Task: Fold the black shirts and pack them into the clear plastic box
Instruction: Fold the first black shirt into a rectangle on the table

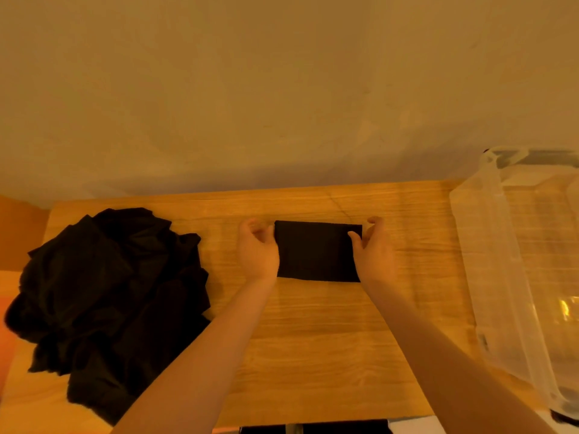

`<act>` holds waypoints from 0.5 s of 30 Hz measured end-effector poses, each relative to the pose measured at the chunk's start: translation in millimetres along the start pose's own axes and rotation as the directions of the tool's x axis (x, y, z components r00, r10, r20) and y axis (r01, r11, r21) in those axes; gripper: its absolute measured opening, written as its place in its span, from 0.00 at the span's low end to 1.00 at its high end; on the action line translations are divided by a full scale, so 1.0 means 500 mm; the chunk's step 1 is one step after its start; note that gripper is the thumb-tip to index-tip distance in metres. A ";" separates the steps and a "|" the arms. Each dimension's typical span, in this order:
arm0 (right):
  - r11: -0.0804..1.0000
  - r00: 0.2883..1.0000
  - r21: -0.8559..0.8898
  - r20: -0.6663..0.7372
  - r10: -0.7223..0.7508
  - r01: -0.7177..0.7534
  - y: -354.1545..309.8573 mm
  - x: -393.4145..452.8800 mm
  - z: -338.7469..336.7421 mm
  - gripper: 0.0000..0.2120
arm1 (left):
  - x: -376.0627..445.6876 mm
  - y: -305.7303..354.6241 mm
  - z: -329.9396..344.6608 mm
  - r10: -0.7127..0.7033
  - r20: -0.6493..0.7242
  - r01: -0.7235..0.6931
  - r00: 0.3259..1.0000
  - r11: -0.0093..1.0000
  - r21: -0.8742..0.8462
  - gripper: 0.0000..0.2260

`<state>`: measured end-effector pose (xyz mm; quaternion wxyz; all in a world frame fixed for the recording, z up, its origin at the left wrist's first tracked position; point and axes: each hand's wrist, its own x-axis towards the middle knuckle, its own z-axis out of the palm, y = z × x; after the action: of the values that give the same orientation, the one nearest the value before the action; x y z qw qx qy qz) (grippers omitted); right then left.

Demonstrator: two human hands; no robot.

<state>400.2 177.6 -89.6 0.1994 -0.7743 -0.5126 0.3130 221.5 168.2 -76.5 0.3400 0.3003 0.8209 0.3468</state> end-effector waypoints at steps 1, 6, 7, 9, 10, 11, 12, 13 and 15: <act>0.993 0.994 -0.076 -0.041 -0.099 0.095 0.001 -0.003 -0.009 0.20 | -0.004 -0.001 -0.007 0.034 -0.061 -0.032 0.998 0.998 0.045 0.15; 0.701 0.773 -0.329 0.207 -0.600 0.632 -0.005 0.002 0.007 0.21 | -0.084 -0.051 0.010 0.479 0.358 -0.598 0.801 0.654 0.463 0.19; 0.677 0.758 -0.340 0.313 -0.572 0.652 -0.004 0.002 0.015 0.23 | -0.093 -0.066 0.015 0.456 0.465 -0.651 0.758 0.553 0.520 0.21; 0.625 0.752 -0.422 0.427 -0.502 0.657 0.012 -0.005 0.028 0.29 | -0.091 -0.090 0.017 0.384 0.582 -0.697 0.716 0.418 0.582 0.24; 0.602 0.763 -0.471 0.449 -0.465 0.645 0.024 -0.008 0.029 0.32 | -0.082 -0.096 0.013 0.360 0.605 -0.703 0.710 0.387 0.596 0.25; 0.595 0.779 -0.504 0.447 -0.440 0.626 0.033 -0.011 0.029 0.34 | -0.073 -0.097 0.008 0.349 0.603 -0.697 0.717 0.371 0.614 0.25; 0.603 0.799 -0.525 0.427 -0.424 0.601 0.040 -0.016 0.029 0.35 | -0.063 -0.096 0.001 0.348 0.577 -0.674 0.739 0.365 0.643 0.25; 0.619 0.825 -0.545 0.390 -0.410 0.565 0.043 -0.023 0.027 0.35 | -0.054 -0.094 -0.003 0.343 0.548 -0.646 0.763 0.366 0.670 0.24; 0.658 0.883 -0.588 0.327 -0.338 0.470 0.041 -0.034 0.023 0.31 | -0.050 -0.082 -0.010 0.300 0.483 -0.569 0.822 0.436 0.697 0.25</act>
<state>401.3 153.9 -105.9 -0.0678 -0.6267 -0.7646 0.1339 221.9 124.5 -96.6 0.1738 0.6721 0.7184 -0.0453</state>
